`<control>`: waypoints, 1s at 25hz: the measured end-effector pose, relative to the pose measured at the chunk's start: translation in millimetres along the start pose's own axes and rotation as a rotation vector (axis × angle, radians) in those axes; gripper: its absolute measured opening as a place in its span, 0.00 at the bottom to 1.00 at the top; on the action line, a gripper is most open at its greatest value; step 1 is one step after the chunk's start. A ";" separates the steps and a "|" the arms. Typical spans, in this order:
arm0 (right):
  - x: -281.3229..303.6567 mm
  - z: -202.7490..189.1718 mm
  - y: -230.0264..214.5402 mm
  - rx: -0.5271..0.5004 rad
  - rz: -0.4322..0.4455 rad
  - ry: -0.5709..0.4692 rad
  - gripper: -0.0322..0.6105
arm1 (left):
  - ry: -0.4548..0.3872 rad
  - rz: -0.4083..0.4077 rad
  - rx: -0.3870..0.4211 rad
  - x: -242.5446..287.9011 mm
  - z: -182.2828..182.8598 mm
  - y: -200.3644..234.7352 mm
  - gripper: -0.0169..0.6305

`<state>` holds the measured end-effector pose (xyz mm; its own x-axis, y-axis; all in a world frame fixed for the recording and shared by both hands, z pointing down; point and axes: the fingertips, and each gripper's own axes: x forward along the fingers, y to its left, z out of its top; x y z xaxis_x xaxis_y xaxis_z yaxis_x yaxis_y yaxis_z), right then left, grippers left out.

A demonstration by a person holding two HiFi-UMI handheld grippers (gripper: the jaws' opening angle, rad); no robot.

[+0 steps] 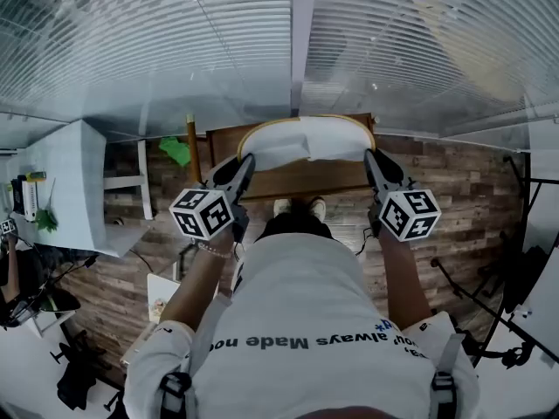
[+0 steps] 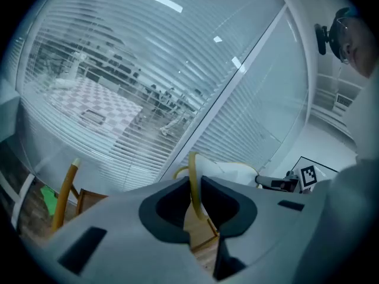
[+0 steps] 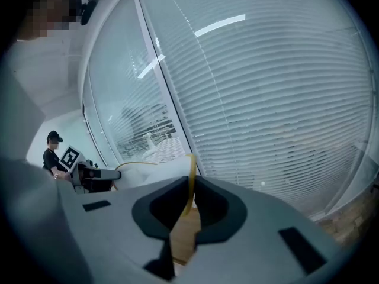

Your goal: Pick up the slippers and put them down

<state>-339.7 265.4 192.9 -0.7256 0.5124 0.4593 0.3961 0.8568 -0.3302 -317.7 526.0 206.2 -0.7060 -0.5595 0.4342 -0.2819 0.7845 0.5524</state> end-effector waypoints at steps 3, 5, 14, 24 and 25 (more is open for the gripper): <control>-10.0 18.3 11.2 0.002 0.015 -0.027 0.11 | -0.022 -0.015 0.042 -13.5 21.0 -11.4 0.12; -15.2 27.3 18.0 0.001 0.023 -0.039 0.11 | -0.040 -0.023 0.056 -21.7 32.7 -16.6 0.12; -38.5 64.9 44.4 -0.053 0.023 -0.098 0.11 | -0.097 -0.041 0.069 -53.1 62.0 -38.6 0.12; -48.2 61.8 44.7 -0.036 -0.033 -0.134 0.11 | -0.079 -0.094 0.105 -49.7 66.9 -44.9 0.12; -50.2 61.4 43.6 -0.033 -0.042 -0.142 0.11 | -0.075 -0.104 0.111 -47.7 67.8 -46.2 0.12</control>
<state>-320.5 273.5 104.8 -0.8137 0.4643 0.3498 0.3801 0.8802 -0.2843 -315.1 534.6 111.8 -0.7143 -0.6212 0.3223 -0.4232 0.7502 0.5080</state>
